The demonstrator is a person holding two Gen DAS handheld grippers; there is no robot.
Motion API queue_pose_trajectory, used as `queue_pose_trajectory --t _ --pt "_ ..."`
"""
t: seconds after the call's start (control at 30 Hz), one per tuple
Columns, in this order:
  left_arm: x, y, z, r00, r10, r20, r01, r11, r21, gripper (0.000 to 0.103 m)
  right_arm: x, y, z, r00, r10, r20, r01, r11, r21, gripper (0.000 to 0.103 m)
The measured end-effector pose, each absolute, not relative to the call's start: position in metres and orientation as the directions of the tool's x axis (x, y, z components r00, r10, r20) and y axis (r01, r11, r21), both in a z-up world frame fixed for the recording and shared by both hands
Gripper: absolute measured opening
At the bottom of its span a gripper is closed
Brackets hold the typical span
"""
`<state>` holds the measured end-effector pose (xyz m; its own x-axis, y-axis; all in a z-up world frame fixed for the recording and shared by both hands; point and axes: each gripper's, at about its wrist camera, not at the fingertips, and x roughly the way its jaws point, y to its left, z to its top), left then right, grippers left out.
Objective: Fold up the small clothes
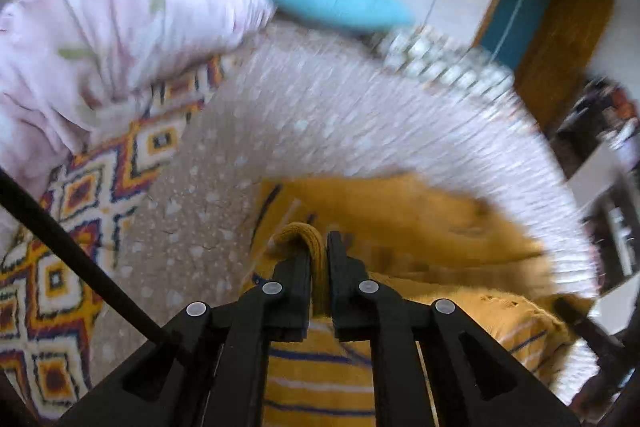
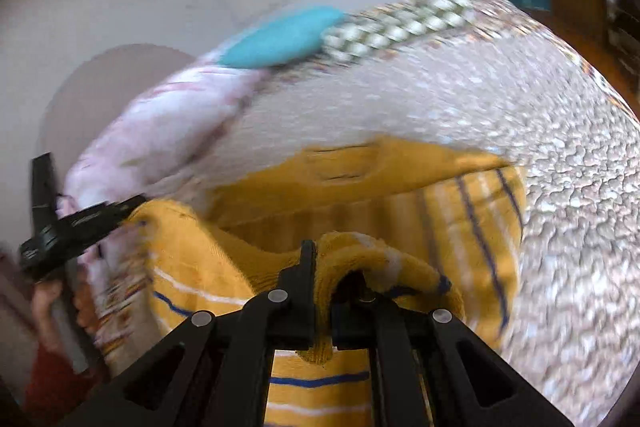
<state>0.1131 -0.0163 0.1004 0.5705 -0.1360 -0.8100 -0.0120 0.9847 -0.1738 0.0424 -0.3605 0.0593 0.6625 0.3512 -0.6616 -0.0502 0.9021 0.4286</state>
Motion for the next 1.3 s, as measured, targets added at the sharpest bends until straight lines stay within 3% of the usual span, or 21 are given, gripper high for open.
queue_pose_trajectory --t 0.1,0.23,0.3,0.37,0.43,0.63,0.87,0.93,0.97,1.0,1.13,1.27,1.3 --pt "0.136 -0.005 0.062 0.489 -0.194 -0.851 -0.083 0.960 -0.267 0.010 0.077 -0.381 0.021 0.615 0.369 -0.697 0.062 0.858 0.510 0.019" --pt "0.137 0.015 0.056 0.502 -0.331 -0.799 -0.041 0.914 -0.404 0.015 0.094 -0.413 0.008 0.634 0.463 -0.620 0.110 0.739 0.664 0.028" --pt "0.133 0.020 0.065 0.517 -0.373 -0.770 -0.010 0.897 -0.442 0.019 0.098 -0.426 0.009 0.661 0.474 -0.582 0.124 0.696 0.707 0.044" --pt "0.126 0.025 0.075 0.544 -0.378 -0.749 -0.005 0.891 -0.454 0.030 0.102 -0.441 0.012 0.703 0.432 -0.565 0.161 0.678 0.718 0.062" --pt "0.115 0.023 0.091 0.588 -0.330 -0.738 -0.009 0.910 -0.415 0.062 0.105 -0.451 0.019 0.718 0.382 -0.581 0.209 0.678 0.704 0.064" --pt "0.071 0.014 0.117 0.617 -0.290 -0.731 0.114 0.953 -0.282 0.069 0.064 -0.450 0.046 0.683 0.370 -0.629 0.118 0.795 0.595 0.064" --pt "0.015 0.012 0.089 0.588 -0.230 -0.776 0.171 0.972 -0.159 0.071 -0.032 -0.430 0.037 0.620 0.338 -0.708 -0.008 0.905 0.425 0.068" --pt "0.008 0.006 0.076 0.570 -0.199 -0.797 0.183 0.977 -0.113 0.071 -0.043 -0.424 0.021 0.581 0.357 -0.731 -0.027 0.906 0.422 0.066" --pt "0.006 0.003 0.070 0.561 -0.174 -0.809 0.182 0.980 -0.084 0.071 -0.046 -0.421 0.014 0.548 0.388 -0.741 -0.047 0.899 0.436 0.040" --pt "0.006 0.001 0.064 0.555 -0.141 -0.820 0.175 0.983 -0.051 0.071 -0.047 -0.421 0.009 0.524 0.410 -0.747 -0.058 0.892 0.448 0.006" --pt "0.014 0.004 0.043 0.527 0.000 -0.850 0.123 0.989 0.077 0.073 -0.057 -0.455 0.012 0.590 0.300 -0.750 0.037 0.917 0.396 0.005" --pt "0.018 0.012 0.035 0.507 0.031 -0.861 0.083 0.993 0.085 0.081 -0.061 -0.454 0.018 0.584 0.173 -0.793 0.083 0.959 0.270 0.006" --pt "0.018 0.015 0.036 0.511 0.042 -0.858 0.069 0.994 0.089 0.082 -0.062 -0.447 0.021 0.582 0.142 -0.801 0.078 0.970 0.228 0.013"
